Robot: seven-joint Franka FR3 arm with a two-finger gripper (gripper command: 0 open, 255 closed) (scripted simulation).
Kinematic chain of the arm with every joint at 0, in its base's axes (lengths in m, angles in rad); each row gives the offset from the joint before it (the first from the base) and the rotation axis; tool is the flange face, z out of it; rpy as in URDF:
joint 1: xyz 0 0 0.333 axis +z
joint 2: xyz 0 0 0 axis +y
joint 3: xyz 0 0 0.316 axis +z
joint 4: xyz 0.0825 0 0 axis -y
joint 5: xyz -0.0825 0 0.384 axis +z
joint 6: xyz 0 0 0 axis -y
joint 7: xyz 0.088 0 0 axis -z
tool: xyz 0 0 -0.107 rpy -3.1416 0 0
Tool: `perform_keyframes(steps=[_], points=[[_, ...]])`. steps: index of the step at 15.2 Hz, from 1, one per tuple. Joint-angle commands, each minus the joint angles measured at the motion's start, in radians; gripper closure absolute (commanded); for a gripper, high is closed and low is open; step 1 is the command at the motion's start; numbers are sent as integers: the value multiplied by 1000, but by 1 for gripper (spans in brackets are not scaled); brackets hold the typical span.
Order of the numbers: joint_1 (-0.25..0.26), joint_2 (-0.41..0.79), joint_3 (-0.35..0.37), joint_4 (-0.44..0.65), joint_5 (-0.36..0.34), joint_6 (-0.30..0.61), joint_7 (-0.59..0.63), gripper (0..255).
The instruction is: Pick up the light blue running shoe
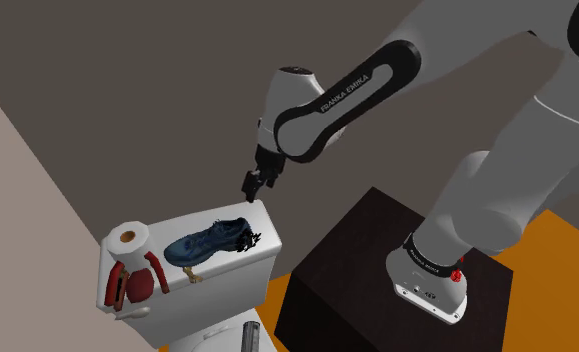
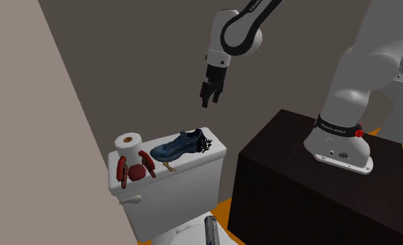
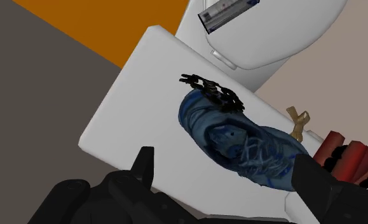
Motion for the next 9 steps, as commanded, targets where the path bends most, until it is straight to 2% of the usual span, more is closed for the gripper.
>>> perform_keyframes(steps=[1,9], points=[[14,81,14,32,19,60,4,0],[63,399,55,210,61,244,8,0]])
